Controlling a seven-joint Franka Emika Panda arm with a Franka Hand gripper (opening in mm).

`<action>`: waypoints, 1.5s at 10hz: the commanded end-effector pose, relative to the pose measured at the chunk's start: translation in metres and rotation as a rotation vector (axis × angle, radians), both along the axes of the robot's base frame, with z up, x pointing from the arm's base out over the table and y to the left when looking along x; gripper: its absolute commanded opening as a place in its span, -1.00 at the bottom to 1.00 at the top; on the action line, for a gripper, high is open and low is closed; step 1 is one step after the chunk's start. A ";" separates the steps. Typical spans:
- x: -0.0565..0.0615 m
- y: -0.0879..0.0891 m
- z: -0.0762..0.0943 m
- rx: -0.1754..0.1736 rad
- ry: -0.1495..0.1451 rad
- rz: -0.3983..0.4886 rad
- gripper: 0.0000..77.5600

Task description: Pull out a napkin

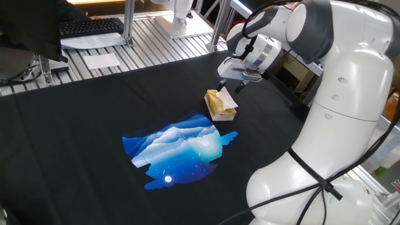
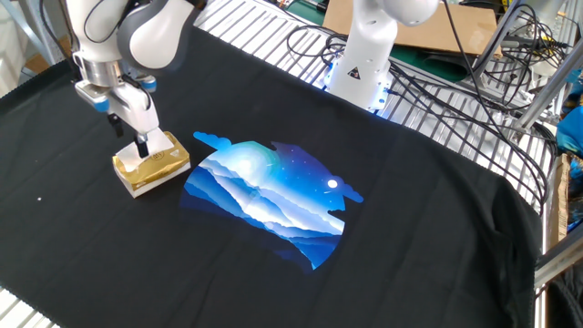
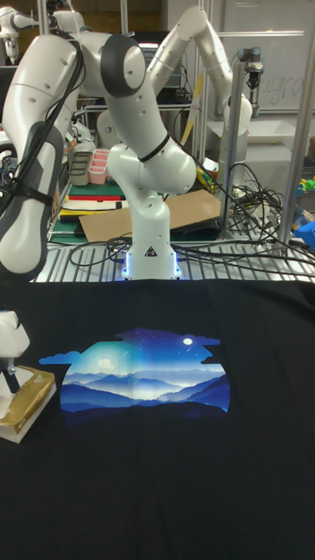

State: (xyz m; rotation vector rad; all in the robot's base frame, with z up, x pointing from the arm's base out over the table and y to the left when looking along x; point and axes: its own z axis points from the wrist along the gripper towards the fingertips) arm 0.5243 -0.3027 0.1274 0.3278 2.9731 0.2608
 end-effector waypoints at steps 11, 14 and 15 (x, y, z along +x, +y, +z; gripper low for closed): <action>0.010 0.008 -0.004 -0.015 -0.013 0.024 1.00; 0.010 0.009 -0.006 -0.016 -0.007 0.025 1.00; 0.010 0.009 -0.006 -0.016 -0.006 0.025 1.00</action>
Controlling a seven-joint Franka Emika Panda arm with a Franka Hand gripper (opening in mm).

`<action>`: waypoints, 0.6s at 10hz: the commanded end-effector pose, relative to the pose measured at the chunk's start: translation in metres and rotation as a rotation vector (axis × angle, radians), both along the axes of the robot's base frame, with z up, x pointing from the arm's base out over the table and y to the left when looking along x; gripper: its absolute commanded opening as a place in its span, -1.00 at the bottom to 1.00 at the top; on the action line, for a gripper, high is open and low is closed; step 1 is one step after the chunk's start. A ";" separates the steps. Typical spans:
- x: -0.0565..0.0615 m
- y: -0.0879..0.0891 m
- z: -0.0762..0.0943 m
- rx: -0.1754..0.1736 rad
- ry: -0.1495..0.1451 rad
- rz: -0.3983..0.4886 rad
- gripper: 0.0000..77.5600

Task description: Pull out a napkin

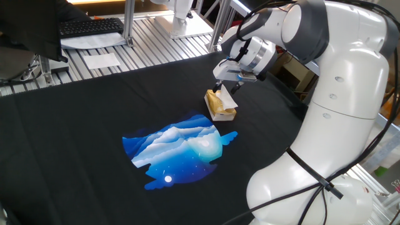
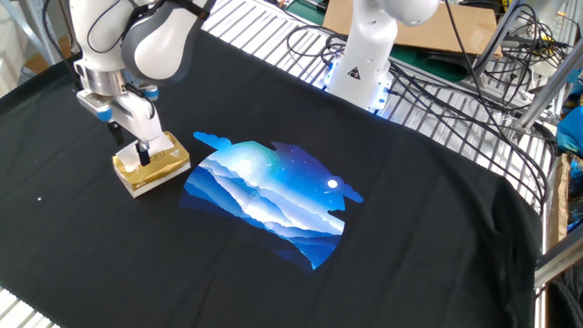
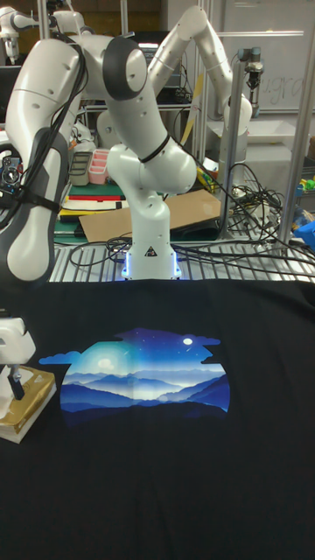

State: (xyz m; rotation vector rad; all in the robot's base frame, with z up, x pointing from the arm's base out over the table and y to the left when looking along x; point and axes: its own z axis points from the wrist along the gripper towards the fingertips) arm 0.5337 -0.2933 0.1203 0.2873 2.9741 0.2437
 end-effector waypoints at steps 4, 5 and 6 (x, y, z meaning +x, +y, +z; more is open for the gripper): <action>0.003 -0.001 -0.002 -0.006 0.001 0.000 1.00; 0.004 -0.001 -0.001 -0.010 0.001 0.001 1.00; 0.005 -0.002 -0.001 -0.016 0.001 0.003 1.00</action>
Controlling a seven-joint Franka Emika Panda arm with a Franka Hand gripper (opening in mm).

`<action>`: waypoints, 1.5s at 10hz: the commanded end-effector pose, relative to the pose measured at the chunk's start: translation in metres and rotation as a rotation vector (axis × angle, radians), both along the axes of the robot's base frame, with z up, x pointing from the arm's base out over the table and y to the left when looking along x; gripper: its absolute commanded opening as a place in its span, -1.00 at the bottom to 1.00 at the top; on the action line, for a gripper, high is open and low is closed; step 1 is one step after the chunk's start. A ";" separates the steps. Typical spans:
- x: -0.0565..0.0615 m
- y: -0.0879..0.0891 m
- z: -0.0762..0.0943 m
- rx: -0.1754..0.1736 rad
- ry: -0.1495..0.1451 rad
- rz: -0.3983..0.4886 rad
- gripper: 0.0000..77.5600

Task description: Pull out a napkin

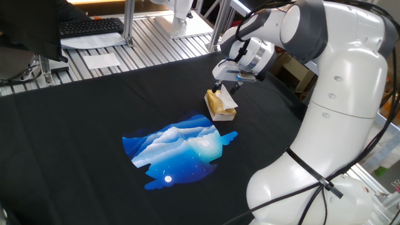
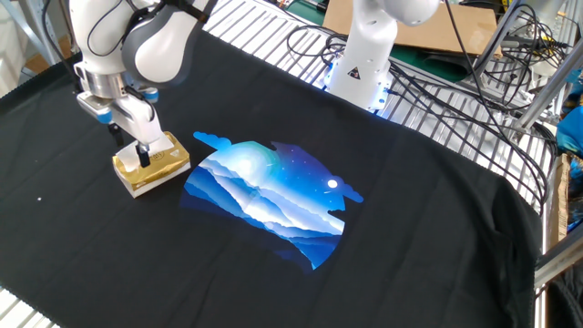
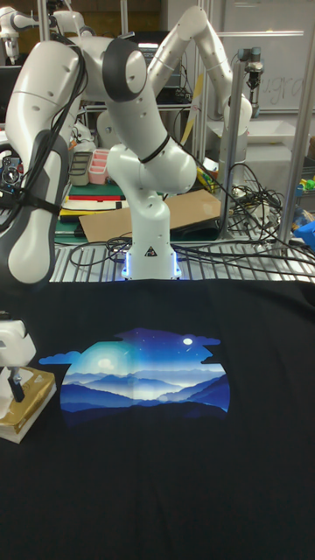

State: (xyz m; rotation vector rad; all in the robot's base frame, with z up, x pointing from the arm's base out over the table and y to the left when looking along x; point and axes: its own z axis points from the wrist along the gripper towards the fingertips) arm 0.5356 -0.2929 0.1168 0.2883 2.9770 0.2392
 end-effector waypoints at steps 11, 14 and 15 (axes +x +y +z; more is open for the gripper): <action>0.006 -0.002 0.000 -0.044 -0.001 0.019 1.00; 0.008 -0.003 0.001 -0.047 -0.002 0.038 -0.93; 0.008 -0.003 0.001 -0.047 -0.002 0.038 -0.93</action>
